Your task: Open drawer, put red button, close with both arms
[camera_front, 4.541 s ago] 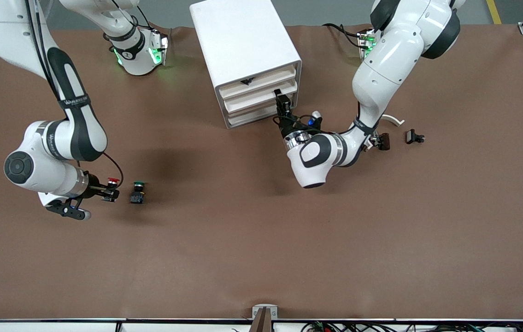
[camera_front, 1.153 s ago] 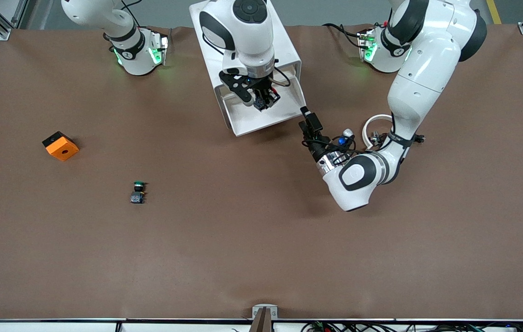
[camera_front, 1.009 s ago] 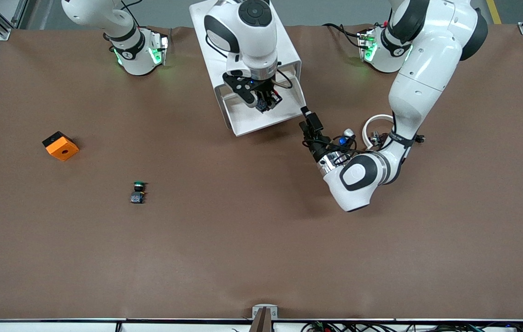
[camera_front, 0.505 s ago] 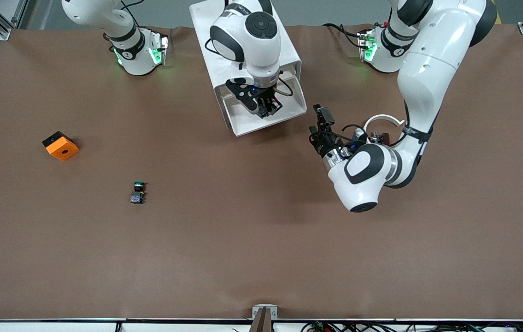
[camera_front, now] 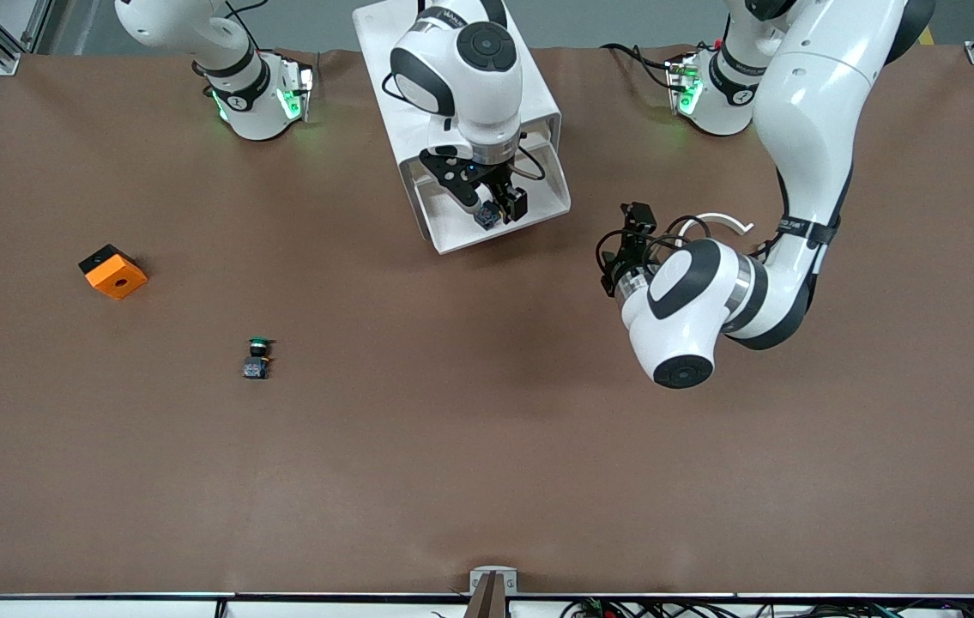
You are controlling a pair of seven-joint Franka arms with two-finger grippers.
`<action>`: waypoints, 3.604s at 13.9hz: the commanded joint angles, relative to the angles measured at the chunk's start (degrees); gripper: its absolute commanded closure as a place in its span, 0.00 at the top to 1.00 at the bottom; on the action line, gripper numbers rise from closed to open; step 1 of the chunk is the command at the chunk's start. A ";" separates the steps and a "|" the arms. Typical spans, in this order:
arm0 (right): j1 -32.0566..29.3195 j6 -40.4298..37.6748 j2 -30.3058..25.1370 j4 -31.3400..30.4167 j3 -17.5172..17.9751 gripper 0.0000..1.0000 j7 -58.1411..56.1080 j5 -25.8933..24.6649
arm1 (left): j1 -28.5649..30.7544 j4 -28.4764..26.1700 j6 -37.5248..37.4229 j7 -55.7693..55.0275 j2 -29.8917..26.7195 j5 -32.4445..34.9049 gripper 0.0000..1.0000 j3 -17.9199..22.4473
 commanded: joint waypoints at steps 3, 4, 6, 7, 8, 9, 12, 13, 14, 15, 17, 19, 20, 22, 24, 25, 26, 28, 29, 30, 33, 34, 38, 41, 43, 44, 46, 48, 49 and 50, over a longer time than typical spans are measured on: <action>-2.80 -6.71 -0.36 4.86 -0.48 1.00 -6.30 -0.85 | -0.47 -0.43 7.78 7.83 -5.73 11.91 1.00 -6.01; -4.11 -9.43 -0.54 6.18 -0.48 1.00 -8.93 -0.76 | -0.30 -0.52 9.72 7.92 -5.74 14.54 1.00 -7.94; -7.54 -12.09 -1.94 7.07 -0.48 1.00 -14.73 -0.32 | -0.12 -0.61 12.54 9.23 -5.74 18.68 1.00 -10.85; -9.38 -12.97 -2.73 7.07 -0.48 1.00 -17.80 -0.23 | -0.12 -0.70 13.86 11.07 -5.74 19.48 1.00 -11.38; -11.31 -14.11 -3.61 7.07 -0.48 1.00 -20.71 -0.14 | -0.21 -0.96 15.35 13.09 -5.65 19.67 1.00 -11.47; -13.25 -15.25 -4.40 7.07 -0.48 1.00 -24.04 -0.14 | -0.21 -1.48 17.28 15.02 -5.74 19.84 1.00 -11.56; -18.79 -19.11 -6.51 7.07 -0.48 1.00 -32.57 -0.06 | -0.21 -4.29 25.09 18.38 -5.74 24.30 1.00 -14.36; -20.89 -20.35 -6.95 7.07 -0.48 1.00 -35.56 -0.06 | -0.21 -5.52 27.90 18.38 -5.74 26.33 1.00 -15.51; -23.09 -21.23 -7.74 6.98 -0.39 1.00 -39.07 0.03 | -0.30 -6.49 30.19 18.47 -5.56 28.17 1.00 -16.47; -24.85 -22.37 -8.36 6.98 -0.48 1.00 -43.11 0.03 | -0.38 -7.11 31.70 18.82 -5.21 30.11 1.00 -17.27; -29.76 -24.66 -9.94 6.98 -0.48 1.00 -52.15 0.03 | -0.39 -9.21 35.03 20.31 -5.03 32.93 1.00 -19.37; -34.25 -26.94 -11.17 6.98 -0.48 1.00 -61.82 0.03 | -0.30 -11.85 38.90 20.66 -5.38 33.38 1.00 -20.70; -36.54 -27.91 -11.79 6.98 -0.48 1.00 -65.52 0.03 | -0.21 -13.51 40.57 20.93 -5.65 34.51 1.00 -21.75; -41.02 -30.19 -13.10 6.98 -0.57 1.00 -74.83 0.03 | 0.40 -16.07 43.56 21.72 -5.56 36.89 1.00 -24.47; -45.68 -31.78 -14.16 7.07 -0.57 1.00 -84.67 -0.06 | 0.41 -17.22 45.85 21.81 -5.47 36.98 1.00 -25.44; -47.96 -32.05 -14.60 7.16 -0.57 1.00 -89.33 -0.06 | 0.41 -17.22 46.64 21.89 -5.21 36.98 1.00 -25.80; -50.60 -32.14 -14.60 7.42 -0.57 1.00 -94.51 -0.06 | 0.41 -17.39 47.78 22.33 -4.95 36.98 1.00 -26.23; -54.82 -32.75 -14.43 9.08 -0.57 1.00 -102.96 -0.14 | 0.41 -18.18 49.63 23.39 -4.95 36.98 1.00 -26.50; -56.32 -33.36 -14.25 9.61 -0.57 1.00 -105.18 -0.23 | 0.41 -18.62 50.34 23.82 -4.95 36.98 1.00 -26.85; -57.55 -33.45 -14.25 9.97 -0.57 1.00 -106.59 -0.58 | 0.41 -19.06 51.30 24.09 -4.95 36.98 1.00 -27.12; -60.02 -33.72 -14.16 12.42 -0.57 1.00 -108.97 -1.02 | 0.49 -20.20 54.29 24.27 -4.51 36.81 1.00 -27.64; -60.90 -35.20 -14.08 13.21 -0.57 1.00 -109.41 -1.54 | 0.58 -20.56 54.91 24.27 -4.42 36.81 1.00 -27.99; -62.66 -37.75 -13.99 15.41 -0.57 1.00 -111.35 -3.47 | 0.58 -20.91 55.18 23.83 -3.45 36.10 1.00 -28.96; -62.66 -39.43 -13.90 17.00 -0.48 1.00 -111.26 -4.19 | 0.58 -21.00 55.70 23.21 -3.10 34.71 1.00 -29.32; -62.92 -39.69 -13.90 17.09 -0.48 1.00 -111.00 -3.40 | 0.49 -21.00 55.71 23.22 -3.10 32.86 1.00 -29.66; -62.75 -39.70 -13.90 17.52 -0.48 1.00 -110.83 -3.40 | 0.49 -21.00 55.79 23.13 -3.10 32.42 1.00 -29.84; -62.31 -39.61 -13.55 19.19 -0.31 1.00 -110.74 -3.74 | 0.41 -20.91 55.79 23.21 -3.01 30.14 1.00 -30.28; -62.40 -39.61 -13.55 20.77 -0.30 1.00 -110.65 -3.84 | -0.21 -20.74 55.79 23.22 -3.01 28.03 1.00 -30.28; -62.40 -39.61 -13.55 20.87 -0.30 1.00 -110.65 -3.75 | -0.38 -20.74 55.79 23.21 -2.84 26.89 1.00 -30.28; -62.40 -39.69 -13.55 20.87 -0.30 1.00 -110.65 -3.57 | -0.56 -20.74 55.79 23.13 -2.75 26.09 1.00 -30.28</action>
